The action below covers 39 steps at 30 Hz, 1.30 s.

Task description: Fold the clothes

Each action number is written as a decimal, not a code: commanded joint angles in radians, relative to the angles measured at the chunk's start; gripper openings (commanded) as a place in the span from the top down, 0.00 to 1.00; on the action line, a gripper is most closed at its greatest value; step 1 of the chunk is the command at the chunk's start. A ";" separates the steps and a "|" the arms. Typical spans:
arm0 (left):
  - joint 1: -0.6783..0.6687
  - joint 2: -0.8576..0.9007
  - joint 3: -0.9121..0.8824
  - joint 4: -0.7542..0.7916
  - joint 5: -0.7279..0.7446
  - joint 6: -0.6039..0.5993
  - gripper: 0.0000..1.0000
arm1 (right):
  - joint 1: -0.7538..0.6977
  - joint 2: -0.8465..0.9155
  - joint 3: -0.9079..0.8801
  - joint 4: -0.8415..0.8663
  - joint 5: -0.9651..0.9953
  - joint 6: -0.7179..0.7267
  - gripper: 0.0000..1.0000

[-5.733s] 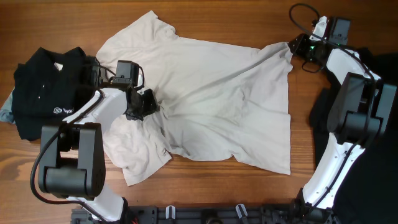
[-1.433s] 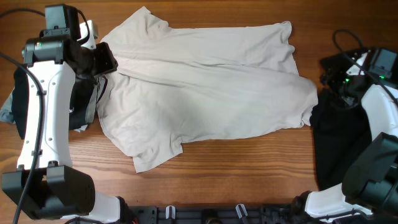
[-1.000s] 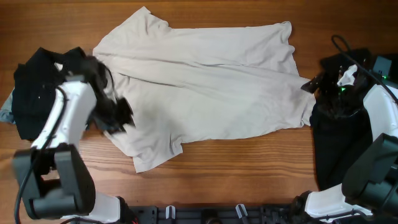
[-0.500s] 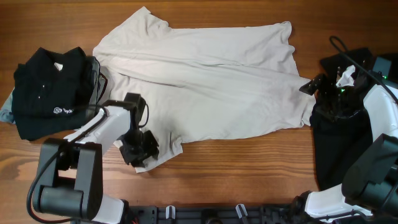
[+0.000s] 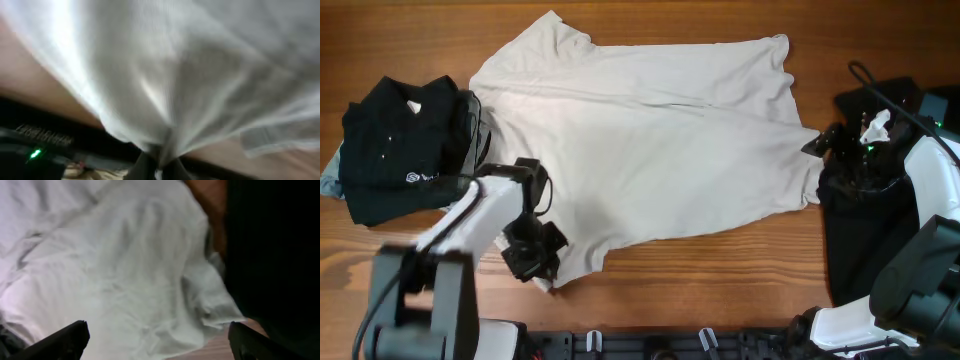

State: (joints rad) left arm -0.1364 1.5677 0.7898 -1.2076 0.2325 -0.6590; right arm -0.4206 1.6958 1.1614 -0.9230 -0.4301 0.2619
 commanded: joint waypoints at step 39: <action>0.221 -0.552 0.048 -0.126 -0.111 0.019 0.94 | -0.006 -0.187 -0.442 -0.034 0.142 0.113 0.24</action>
State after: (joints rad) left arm 0.0765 1.0237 0.8280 -1.3354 0.1383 -0.6445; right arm -0.4507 1.5127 0.7341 -0.9817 -0.3058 0.3309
